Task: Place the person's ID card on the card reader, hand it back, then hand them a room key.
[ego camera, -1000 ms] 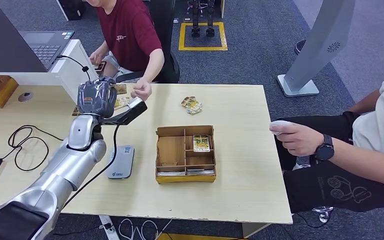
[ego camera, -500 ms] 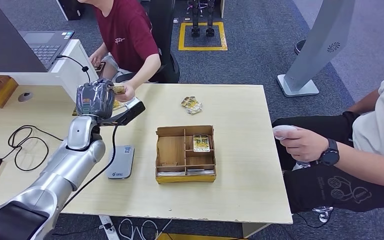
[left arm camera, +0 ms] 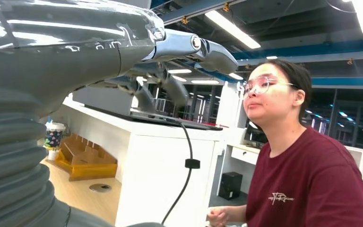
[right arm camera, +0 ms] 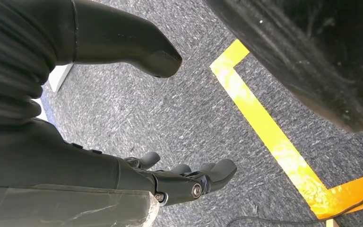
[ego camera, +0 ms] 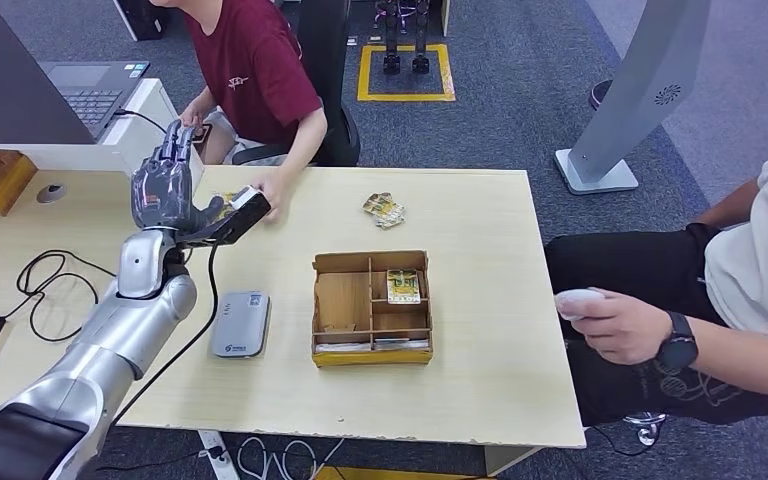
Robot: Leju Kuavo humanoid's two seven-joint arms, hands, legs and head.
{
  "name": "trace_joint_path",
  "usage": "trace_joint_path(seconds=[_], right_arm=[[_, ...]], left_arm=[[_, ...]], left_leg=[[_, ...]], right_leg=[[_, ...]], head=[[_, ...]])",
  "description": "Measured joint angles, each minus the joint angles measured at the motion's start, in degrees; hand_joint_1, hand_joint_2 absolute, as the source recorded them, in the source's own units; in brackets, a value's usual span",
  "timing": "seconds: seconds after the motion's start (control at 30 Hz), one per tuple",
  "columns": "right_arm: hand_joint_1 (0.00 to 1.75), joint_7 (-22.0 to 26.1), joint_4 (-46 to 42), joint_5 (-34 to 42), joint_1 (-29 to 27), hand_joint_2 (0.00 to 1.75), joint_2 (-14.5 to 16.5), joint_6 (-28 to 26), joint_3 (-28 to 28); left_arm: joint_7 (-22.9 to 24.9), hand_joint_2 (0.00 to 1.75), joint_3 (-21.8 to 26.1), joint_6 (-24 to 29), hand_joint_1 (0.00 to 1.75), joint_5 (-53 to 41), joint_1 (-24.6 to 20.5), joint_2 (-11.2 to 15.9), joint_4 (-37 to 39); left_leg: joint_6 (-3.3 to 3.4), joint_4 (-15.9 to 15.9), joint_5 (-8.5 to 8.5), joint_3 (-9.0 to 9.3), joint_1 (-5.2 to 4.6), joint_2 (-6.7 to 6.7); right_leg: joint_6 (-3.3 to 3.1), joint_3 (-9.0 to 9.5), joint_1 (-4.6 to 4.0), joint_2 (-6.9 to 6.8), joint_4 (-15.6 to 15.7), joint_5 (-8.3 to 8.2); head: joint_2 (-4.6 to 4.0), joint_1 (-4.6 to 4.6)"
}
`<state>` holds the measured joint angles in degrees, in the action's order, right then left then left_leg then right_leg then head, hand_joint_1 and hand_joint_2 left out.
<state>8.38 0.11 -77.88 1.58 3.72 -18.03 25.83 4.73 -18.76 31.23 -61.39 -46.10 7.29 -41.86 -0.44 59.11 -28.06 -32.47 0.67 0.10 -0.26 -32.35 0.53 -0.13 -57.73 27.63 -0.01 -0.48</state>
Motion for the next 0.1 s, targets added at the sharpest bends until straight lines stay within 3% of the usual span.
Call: trace_joint_path(seconds=[0.1], right_arm=[[0.00,0.1,0.0,0.0,0.0,1.75,0.0,0.0,0.0]], left_arm=[[0.0,1.75,0.2,0.0,0.00,0.0,0.0,0.0,0.0]], left_leg=[[0.00,0.0,0.00,-0.01,0.00,-0.01]], right_leg=[[0.00,0.00,0.00,-0.01,0.0,0.00]], head=[[0.01,0.00]])
